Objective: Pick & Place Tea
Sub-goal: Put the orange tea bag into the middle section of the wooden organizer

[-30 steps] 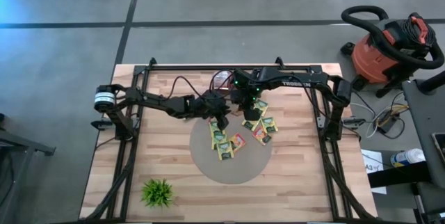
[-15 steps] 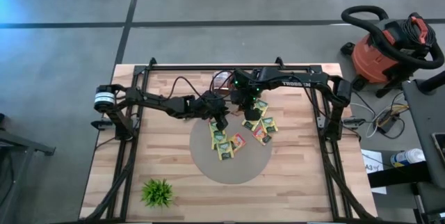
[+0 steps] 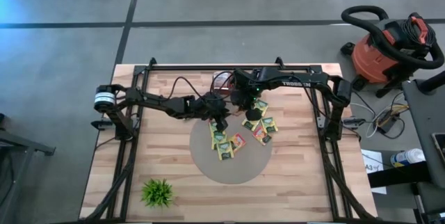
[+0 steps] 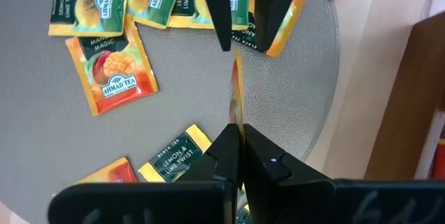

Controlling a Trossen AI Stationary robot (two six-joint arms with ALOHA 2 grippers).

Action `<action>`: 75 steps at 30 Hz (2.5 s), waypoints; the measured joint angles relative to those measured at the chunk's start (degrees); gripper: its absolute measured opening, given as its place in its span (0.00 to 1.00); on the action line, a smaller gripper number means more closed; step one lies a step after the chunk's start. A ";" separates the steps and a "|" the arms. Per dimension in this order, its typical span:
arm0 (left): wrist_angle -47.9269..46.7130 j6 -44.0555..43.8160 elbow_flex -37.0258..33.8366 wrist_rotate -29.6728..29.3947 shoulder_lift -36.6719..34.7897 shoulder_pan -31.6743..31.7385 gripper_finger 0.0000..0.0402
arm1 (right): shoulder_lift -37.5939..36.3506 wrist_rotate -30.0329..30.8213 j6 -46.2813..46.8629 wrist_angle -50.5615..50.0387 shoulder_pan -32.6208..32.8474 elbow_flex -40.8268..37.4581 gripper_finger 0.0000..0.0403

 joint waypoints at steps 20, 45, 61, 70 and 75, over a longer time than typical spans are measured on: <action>4.40 1.44 0.00 3.33 0.95 0.00 0.19 | 0.00 0.13 -3.63 0.43 0.20 0.01 0.02; 7.15 1.09 0.00 0.53 2.33 0.28 0.16 | -0.02 0.15 -2.94 -0.39 0.55 2.57 0.02; 5.20 1.64 -0.21 -0.06 2.32 0.39 0.00 | -0.47 2.92 6.79 0.00 0.12 2.60 0.08; 5.69 0.18 -1.33 -2.16 2.24 0.12 0.00 | -4.82 5.21 6.23 -0.28 -0.35 2.58 0.36; 7.77 -0.76 -1.38 -2.97 1.83 -1.08 0.00 | -6.67 6.25 3.09 -0.54 -1.33 2.32 0.49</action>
